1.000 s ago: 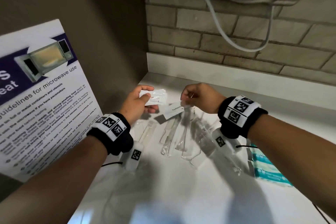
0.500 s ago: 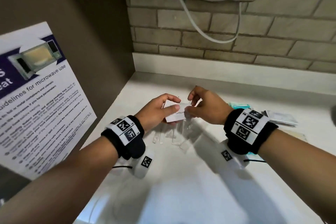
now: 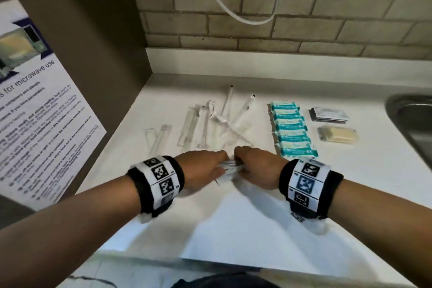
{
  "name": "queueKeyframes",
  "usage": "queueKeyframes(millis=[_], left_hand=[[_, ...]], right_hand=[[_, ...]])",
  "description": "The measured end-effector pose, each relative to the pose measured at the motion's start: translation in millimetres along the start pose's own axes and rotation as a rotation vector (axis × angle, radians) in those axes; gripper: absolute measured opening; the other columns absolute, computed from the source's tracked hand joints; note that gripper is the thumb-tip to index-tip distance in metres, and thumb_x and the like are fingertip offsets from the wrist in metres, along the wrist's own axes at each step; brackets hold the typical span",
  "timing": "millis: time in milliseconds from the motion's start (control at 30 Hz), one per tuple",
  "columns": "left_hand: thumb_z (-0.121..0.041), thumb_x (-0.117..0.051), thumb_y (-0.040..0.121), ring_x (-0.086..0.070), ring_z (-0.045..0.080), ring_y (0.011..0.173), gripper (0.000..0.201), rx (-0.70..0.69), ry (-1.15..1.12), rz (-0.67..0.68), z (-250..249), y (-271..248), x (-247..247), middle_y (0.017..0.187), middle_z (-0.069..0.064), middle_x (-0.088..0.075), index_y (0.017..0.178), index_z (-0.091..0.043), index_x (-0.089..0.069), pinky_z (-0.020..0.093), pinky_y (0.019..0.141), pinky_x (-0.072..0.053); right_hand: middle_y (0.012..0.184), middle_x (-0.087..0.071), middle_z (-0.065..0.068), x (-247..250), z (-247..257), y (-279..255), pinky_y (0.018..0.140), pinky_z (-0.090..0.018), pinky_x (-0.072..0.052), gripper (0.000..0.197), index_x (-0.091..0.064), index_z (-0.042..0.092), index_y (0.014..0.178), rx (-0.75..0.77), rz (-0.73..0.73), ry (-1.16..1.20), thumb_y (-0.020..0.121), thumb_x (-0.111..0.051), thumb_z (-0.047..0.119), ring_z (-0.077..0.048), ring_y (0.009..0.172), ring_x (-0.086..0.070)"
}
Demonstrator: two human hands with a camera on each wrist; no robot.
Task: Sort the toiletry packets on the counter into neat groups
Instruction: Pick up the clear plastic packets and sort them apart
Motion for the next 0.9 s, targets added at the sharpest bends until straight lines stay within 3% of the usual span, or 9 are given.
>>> queueKeyframes(millis=[167,267,367,467,633,733,833,900], left_hand=[[-0.019,-0.036,0.1,-0.055,0.027,0.087,0.013,0.051,0.028,0.079,-17.1,2.9,-29.3,0.11,0.006,-0.044,0.111,-0.018,-0.043,0.04,0.078,-0.044],[-0.016,-0.036,0.1,-0.043,0.015,0.088,0.037,0.065,0.037,0.062,-22.7,8.6,-36.3,0.132,0.018,-0.039,0.136,-0.008,-0.037,0.032,0.075,-0.039],[-0.014,-0.036,0.099,-0.039,0.014,0.09,0.043,0.087,0.002,0.051,-23.6,10.3,-32.6,0.14,0.019,-0.037,0.142,-0.008,-0.034,0.031,0.076,-0.037],[-0.012,-0.039,0.098,-0.04,0.015,0.091,0.043,0.104,-0.008,0.052,-17.9,11.1,-27.9,0.138,0.02,-0.038,0.141,-0.007,-0.037,0.03,0.077,-0.037],[-0.009,-0.04,0.097,-0.041,0.018,0.087,0.044,0.134,0.003,0.036,-22.4,13.7,-29.4,0.14,0.021,-0.035,0.14,-0.004,-0.035,0.027,0.074,-0.036],[-0.013,-0.041,0.097,-0.04,0.019,0.087,0.044,0.145,-0.035,0.037,-25.1,15.7,-32.4,0.139,0.021,-0.035,0.139,-0.002,-0.035,0.028,0.074,-0.037],[-0.014,-0.033,0.1,-0.039,0.015,0.085,0.032,0.159,-0.121,0.063,-22.3,16.9,-34.6,0.12,0.014,-0.039,0.13,-0.003,-0.035,0.03,0.079,-0.036],[-0.016,-0.027,0.103,-0.04,0.012,0.078,0.027,0.167,-0.212,0.069,-18.5,15.9,-31.6,0.103,0.007,-0.036,0.125,-0.002,-0.034,0.024,0.079,-0.033]], right_hand=[[0.116,-0.044,-0.012,-30.5,-5.5,-8.4,0.067,-0.032,-0.033,0.023,-0.039,0.008,0.118,-0.086,0.04,-0.062,0.095,-0.044,0.008,-0.024,0.073,-0.051],[0.116,-0.038,-0.011,-37.1,-8.2,-6.2,0.066,-0.034,-0.036,0.024,-0.041,0.008,0.116,-0.113,0.056,-0.039,0.093,-0.045,0.007,-0.019,0.061,-0.043],[0.106,-0.039,-0.006,-30.5,-12.5,-5.5,0.072,-0.037,-0.042,0.019,-0.047,0.012,0.111,-0.12,0.059,0.014,0.093,-0.047,0.017,-0.018,0.067,-0.048],[0.099,-0.043,-0.003,-21.6,-18.0,-3.4,0.083,-0.034,-0.045,0.021,-0.052,0.014,0.11,-0.095,0.022,0.002,0.092,-0.049,0.022,-0.026,0.088,-0.056],[0.116,-0.041,-0.01,-33.4,-16.0,-4.0,0.071,-0.035,-0.037,0.023,-0.045,0.007,0.119,-0.145,0.046,0.015,0.097,-0.041,0.015,-0.023,0.077,-0.049],[0.119,-0.037,-0.01,-34.4,-12.2,-4.1,0.071,-0.034,-0.035,0.029,-0.041,0.005,0.122,-0.17,0.055,0.027,0.096,-0.043,0.018,-0.023,0.077,-0.048],[0.116,-0.035,-0.009,-31.2,-14.6,-3.8,0.071,-0.035,-0.037,0.026,-0.041,0.005,0.12,-0.172,0.056,0.052,0.097,-0.042,0.017,-0.02,0.069,-0.047],[0.109,-0.036,-0.007,-29.3,-18.2,-4.0,0.073,-0.037,-0.041,0.022,-0.045,0.008,0.116,-0.154,0.05,0.078,0.097,-0.041,0.017,-0.02,0.069,-0.049]])
Point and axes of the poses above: each hand's wrist, its own y-axis towards the middle knuckle, its own x-axis out of the back of the hand, z = x × y, the point moved 8 cm from there along y, towards the middle knuckle
